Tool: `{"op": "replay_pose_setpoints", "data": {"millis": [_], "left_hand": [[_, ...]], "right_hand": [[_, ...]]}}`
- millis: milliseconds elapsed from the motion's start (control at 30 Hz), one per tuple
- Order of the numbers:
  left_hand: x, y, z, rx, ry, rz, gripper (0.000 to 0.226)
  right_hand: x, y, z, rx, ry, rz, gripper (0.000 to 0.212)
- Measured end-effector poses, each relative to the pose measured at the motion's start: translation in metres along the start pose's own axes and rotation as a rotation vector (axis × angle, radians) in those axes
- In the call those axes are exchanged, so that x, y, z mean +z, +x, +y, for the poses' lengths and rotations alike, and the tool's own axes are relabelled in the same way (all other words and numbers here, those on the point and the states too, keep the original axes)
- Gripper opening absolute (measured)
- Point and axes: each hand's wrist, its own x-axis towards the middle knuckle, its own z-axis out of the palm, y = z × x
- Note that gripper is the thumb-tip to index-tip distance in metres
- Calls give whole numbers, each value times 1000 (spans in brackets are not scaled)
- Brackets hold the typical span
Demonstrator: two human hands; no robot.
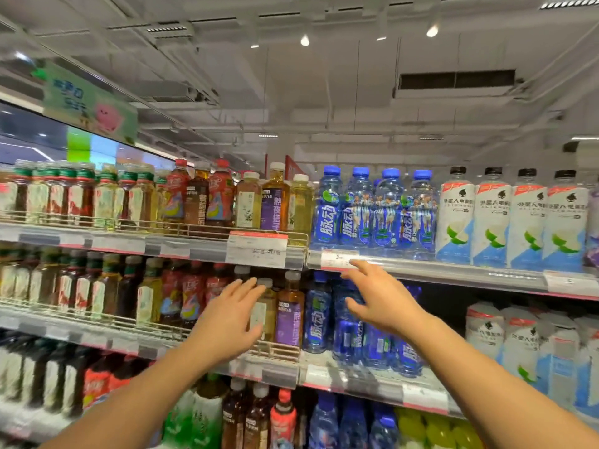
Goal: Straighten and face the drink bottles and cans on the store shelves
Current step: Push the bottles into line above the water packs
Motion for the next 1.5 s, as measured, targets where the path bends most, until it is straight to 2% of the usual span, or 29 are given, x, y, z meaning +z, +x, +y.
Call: {"op": "replay_pose_setpoints", "data": {"millis": [233,467,600,667,767,867,1000,1100,1233,1367,1433,1500], "left_hand": [[-13,63,-77,119,36,107,80],[29,102,-119,175,26,107,87],[51,107,-133,247,42,233,91],[58,111,-136,256,23,266,92],[64,114,-137,258,22,294,92],[68,115,-137,270,37,352,93],[76,117,-139,275,22,397,93],[75,118,-137,293,9,405,93],[68,116,-134,268,12,331,95],[53,113,-133,248,-12,218,92],[45,111,-132,240,-56,164,88],[35,105,-130,230,-90,119,86]], "right_hand": [[-32,85,-56,-15,-84,126,49],[-71,183,-95,107,-111,238,43],[-90,243,-107,159,-62,339,54],[-96,270,-111,199,-62,333,62],[-91,298,-110,278,-55,222,64],[-78,303,-113,321,-22,179,60],[-70,298,-123,277,84,326,68],[-71,290,-127,250,187,375,71],[-75,270,-135,224,293,398,70],[-86,240,-138,278,289,355,56],[-85,220,-136,264,276,404,50],[-80,197,-134,234,306,467,52]]}}
